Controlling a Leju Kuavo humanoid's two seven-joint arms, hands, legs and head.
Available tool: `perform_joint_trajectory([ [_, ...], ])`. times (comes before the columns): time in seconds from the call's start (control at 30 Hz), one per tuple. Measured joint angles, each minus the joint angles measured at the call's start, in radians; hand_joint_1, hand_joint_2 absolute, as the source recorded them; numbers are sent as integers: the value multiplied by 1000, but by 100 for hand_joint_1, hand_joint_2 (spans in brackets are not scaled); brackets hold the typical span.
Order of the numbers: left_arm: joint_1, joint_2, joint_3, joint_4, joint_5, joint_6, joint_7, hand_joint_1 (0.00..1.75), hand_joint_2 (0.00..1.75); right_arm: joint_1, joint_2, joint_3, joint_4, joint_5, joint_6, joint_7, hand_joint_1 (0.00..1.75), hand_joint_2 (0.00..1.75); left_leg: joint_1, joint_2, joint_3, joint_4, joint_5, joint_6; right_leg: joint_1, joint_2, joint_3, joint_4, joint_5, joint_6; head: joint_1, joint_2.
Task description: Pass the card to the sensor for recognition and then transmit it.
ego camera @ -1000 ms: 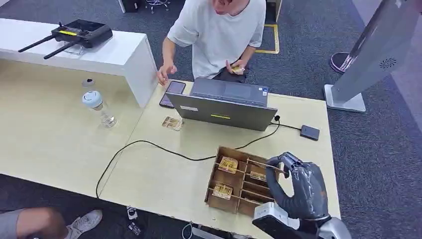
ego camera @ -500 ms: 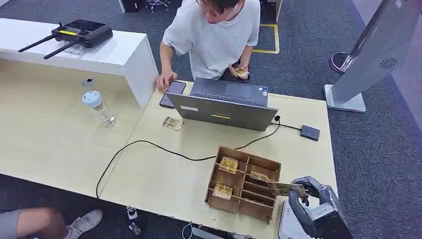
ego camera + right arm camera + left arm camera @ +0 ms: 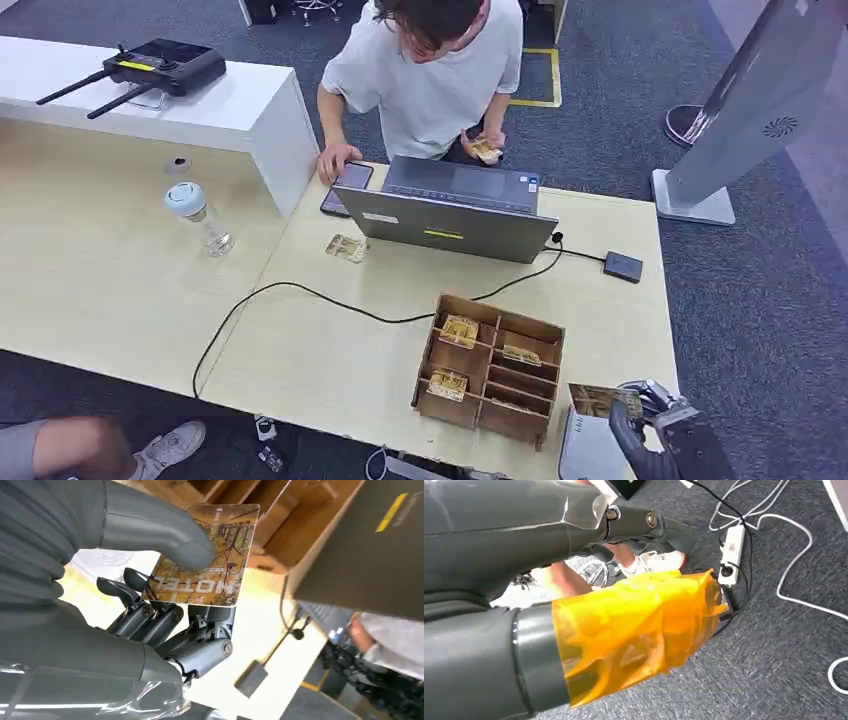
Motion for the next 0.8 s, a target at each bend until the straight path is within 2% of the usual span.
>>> perform_joint_trajectory([
  [0.33,0,4,0,0,-2,0,2,0,0,29,-15,-15,24,21,0,22,175,175,0,0,0,0,0,0,0,0,0,0,0,0,0,0],
  [0.8,0,5,0,0,-14,-1,6,0,0,47,-70,-12,39,71,19,119,175,175,0,0,0,0,0,0,0,0,0,0,0,0,0,0],
])
